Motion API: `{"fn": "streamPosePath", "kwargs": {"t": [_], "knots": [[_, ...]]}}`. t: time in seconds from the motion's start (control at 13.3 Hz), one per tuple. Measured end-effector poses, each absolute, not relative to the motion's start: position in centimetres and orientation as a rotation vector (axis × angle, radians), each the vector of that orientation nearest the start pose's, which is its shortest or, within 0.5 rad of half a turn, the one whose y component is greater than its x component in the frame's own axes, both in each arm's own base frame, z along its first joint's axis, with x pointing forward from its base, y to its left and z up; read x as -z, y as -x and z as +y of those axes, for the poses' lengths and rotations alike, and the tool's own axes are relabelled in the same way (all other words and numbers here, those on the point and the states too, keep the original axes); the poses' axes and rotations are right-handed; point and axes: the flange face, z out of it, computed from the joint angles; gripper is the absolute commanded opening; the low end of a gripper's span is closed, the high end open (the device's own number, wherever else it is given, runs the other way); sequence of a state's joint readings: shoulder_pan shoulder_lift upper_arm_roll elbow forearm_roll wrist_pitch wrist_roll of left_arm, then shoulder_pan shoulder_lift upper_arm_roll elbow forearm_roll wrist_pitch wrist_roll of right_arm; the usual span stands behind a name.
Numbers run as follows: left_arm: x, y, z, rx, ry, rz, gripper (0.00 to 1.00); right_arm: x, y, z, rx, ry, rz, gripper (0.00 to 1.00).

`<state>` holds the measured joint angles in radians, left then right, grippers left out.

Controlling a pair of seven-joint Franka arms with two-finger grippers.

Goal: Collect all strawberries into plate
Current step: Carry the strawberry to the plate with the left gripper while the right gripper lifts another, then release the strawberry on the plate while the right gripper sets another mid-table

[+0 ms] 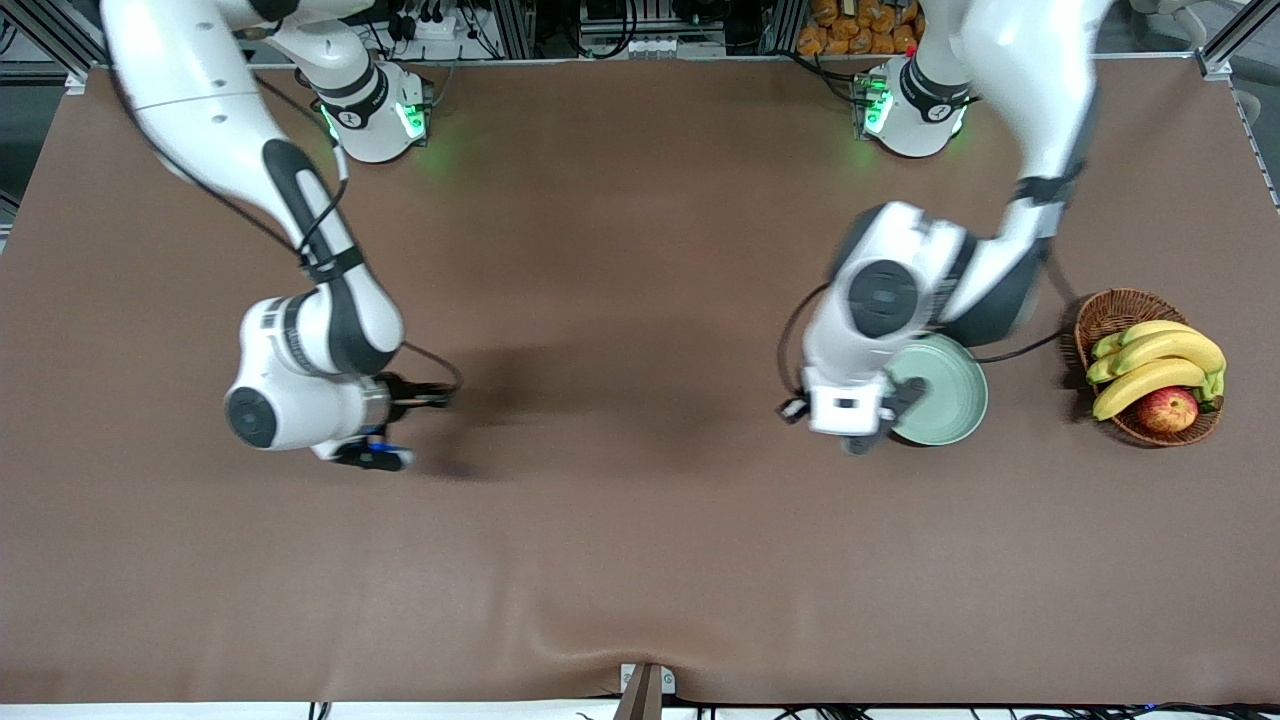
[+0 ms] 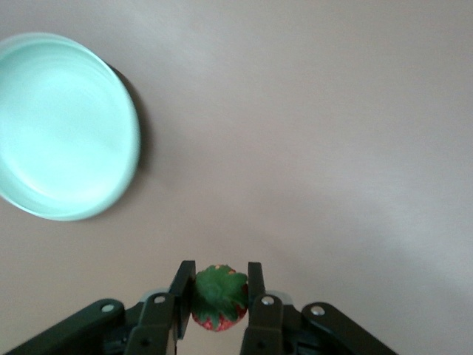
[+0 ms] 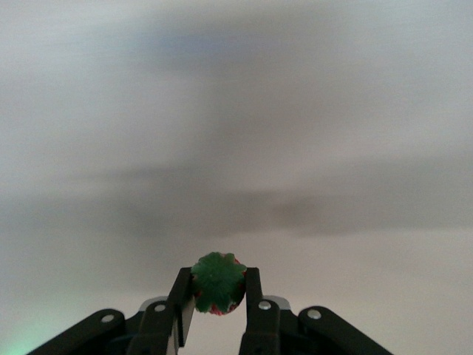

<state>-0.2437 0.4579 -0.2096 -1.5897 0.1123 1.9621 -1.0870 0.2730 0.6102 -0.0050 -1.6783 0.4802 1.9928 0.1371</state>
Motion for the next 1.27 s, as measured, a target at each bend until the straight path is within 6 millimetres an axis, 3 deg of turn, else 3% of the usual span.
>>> {"fn": "streamPosePath", "kwargs": {"t": [0.15, 0.37, 0.52, 0.67, 0.75, 0.82, 0.9, 0.97, 1.05, 1.12, 1.27], "knots": [[-37.7, -61.8, -20.1, -0.142, 2.966, -0.754, 0.0, -23.5, -61.0, 26.8, -0.434, 2.614, 0.248, 0.0], [-34.1, -60.6, -12.4, -0.28, 2.953, -0.649, 0.0, -21.1, -58.2, 35.5, -0.346, 2.478, 0.358, 0.0], [-31.4, -59.8, -10.0, -0.306, 2.965, -0.615, 0.0, -19.4, -56.1, 39.7, -0.311, 2.458, 0.381, 0.0], [-29.2, -58.9, -10.0, -0.25, 2.988, -0.59, 0.0, -18.1, -54.4, 42.8, -0.305, 2.453, 0.397, 0.0], [-27.9, -58.4, -9.7, -0.209, 3.001, -0.583, 0.06, -17.8, -53.8, 43.9, -0.313, 2.452, 0.407, 0.0], [-26.7, -57.8, -9.4, -0.176, 3.012, -0.572, 0.2, -17.6, -53.5, 45.0, -0.319, 2.45, 0.418, 0.0], [-25.7, -57.2, -9.1, -0.158, 3.021, -0.556, 0.43, -17.6, -53.4, 46.0, -0.313, 2.445, 0.436, 0.07], [-25.0, -56.8, -8.9, -0.147, 3.028, -0.537, 0.81, -17.6, -53.4, 46.8, -0.306, 2.44, 0.46, 0.32], [-24.8, -56.7, -8.5, -0.139, 3.036, -0.516, 1.0, -17.7, -53.4, 47.5, -0.302, 2.434, 0.478, 0.7], [-24.9, -56.9, -7.9, -0.129, 3.044, -0.495, 1.0, -17.6, -53.4, 47.9, -0.301, 2.431, 0.49, 0.86], [-25.7, -57.5, -6.7, -0.099, 3.056, -0.477, 1.0, -17.6, -53.8, 47.6, -0.293, 2.431, 0.504, 0.92]]}}
